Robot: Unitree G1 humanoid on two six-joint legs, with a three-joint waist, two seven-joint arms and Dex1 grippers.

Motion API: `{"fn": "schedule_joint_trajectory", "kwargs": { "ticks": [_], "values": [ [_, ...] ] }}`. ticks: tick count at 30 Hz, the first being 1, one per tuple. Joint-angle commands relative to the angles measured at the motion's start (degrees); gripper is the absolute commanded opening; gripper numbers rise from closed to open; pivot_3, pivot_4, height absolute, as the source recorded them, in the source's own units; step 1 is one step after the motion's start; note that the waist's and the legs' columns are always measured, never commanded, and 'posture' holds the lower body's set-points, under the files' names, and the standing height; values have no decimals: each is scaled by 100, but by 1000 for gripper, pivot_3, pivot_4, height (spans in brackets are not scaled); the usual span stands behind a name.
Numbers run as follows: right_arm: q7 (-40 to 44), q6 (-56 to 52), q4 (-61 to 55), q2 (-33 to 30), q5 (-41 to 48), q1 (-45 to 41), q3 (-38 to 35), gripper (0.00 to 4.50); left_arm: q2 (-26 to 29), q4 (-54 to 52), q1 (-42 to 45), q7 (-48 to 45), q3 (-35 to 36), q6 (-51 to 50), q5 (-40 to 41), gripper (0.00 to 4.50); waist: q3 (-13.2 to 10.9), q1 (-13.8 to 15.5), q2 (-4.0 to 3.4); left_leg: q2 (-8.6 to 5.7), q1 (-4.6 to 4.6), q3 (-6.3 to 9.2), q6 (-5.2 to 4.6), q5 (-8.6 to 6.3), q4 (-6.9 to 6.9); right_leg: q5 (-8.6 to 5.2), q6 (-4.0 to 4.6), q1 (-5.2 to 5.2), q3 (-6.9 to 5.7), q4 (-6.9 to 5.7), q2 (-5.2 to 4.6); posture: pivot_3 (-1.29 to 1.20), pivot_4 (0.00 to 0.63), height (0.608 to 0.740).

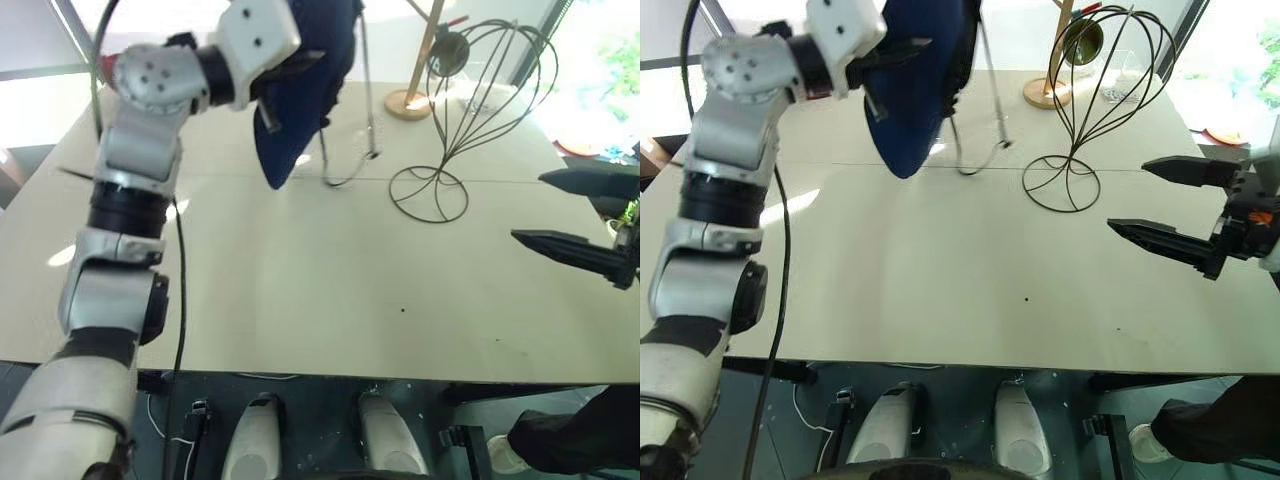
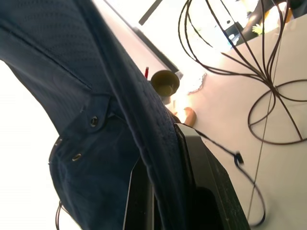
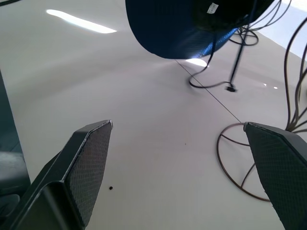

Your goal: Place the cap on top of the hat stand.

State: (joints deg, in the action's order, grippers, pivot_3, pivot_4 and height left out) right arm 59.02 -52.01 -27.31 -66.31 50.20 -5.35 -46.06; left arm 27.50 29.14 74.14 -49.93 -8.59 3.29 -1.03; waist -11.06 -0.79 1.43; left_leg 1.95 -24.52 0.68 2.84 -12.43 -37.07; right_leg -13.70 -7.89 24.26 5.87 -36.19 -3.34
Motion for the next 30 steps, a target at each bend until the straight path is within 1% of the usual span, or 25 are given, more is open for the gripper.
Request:
{"fn": "schedule_joint_trajectory", "kwargs": {
  "ticks": [1, 4, 9, 12, 14, 18, 22, 25, 30],
  "values": [
    [1, 14, 13, -14, -129, 115, -682, 4500, -217, 839, 864, 357, -48, 805, -309, 75, -1, 4, 2, 0, -2, 0, 0, 0, 0, 0, 0, 0, 0, 2, 0, 0, 150, 739],
    [-45, -87, 41, -11, -94, 203, -1015, 4500, -365, 1647, 1419, 635, -177, 1452, -617, 75, -2, -9, 3, -1, -3, 0, -5, -3, 1, -1, 0, 0, 1, 8, -1, 0, 150, 739],
    [-155, -239, -81, 119, -4, 374, -1425, 4500, -572, 2694, 2262, 1223, -387, 2376, -1152, 75, -4, -24, 6, -1, -1, 0, -17, -11, 4, -5, -6, 3, 4, 8, 1, 0, 150, 739],
    [-165, -258, -161, 242, -90, 609, -1647, 4500, -666, 3061, 2642, 1857, -750, 3078, -1786, 75, -6, -10, 10, -2, -5, -1, -18, -12, 4, -8, -9, 3, 5, 12, 0, 0, 150, 739],
    [-175, -268, -197, 321, -121, 774, -1833, 4500, -828, 3277, 2846, 2265, -968, 3307, -2129, 75, -7, 0, 11, -4, -7, -1, -18, -12, 3, -10, -12, 4, 6, 13, -1, 0, 150, 739],
    [-279, -364, -276, 387, -21, 939, -2165, 4500, -1265, 3683, 3232, 3276, -1421, 3447, -2838, 75, -14, 19, 23, -9, -14, -1, -18, -13, -2, -13, -15, 5, 7, 15, -5, 0, 150, 739],
    [-470, -587, -474, 402, 131, 1012, -2371, 4500, -1391, 3766, 3448, 4528, -2112, 3937, -3834, 75, -17, -14, 27, -13, -20, -2, -17, -14, -2, -25, 2, 12, 8, 17, -9, 0, 150, 739],
    [-567, -767, -679, 472, 216, 1167, -2622, 4500, -1373, 3738, 3450, 5122, -2491, 4308, -4312, 75, -17, -25, 26, -12, -20, -3, -17, -14, 10, -28, -3, 21, 10, 14, -8, 0, 150, 739],
    [-654, -933, -847, 660, 331, 1477, -2987, 4500, -1213, 3542, 3115, 5556, -2938, 4723, -4876, 75, -19, 0, 30, -12, -23, -5, -16, -14, 7, -29, -3, 21, 10, 15, -11, 0, 150, 739]
  ]
}}
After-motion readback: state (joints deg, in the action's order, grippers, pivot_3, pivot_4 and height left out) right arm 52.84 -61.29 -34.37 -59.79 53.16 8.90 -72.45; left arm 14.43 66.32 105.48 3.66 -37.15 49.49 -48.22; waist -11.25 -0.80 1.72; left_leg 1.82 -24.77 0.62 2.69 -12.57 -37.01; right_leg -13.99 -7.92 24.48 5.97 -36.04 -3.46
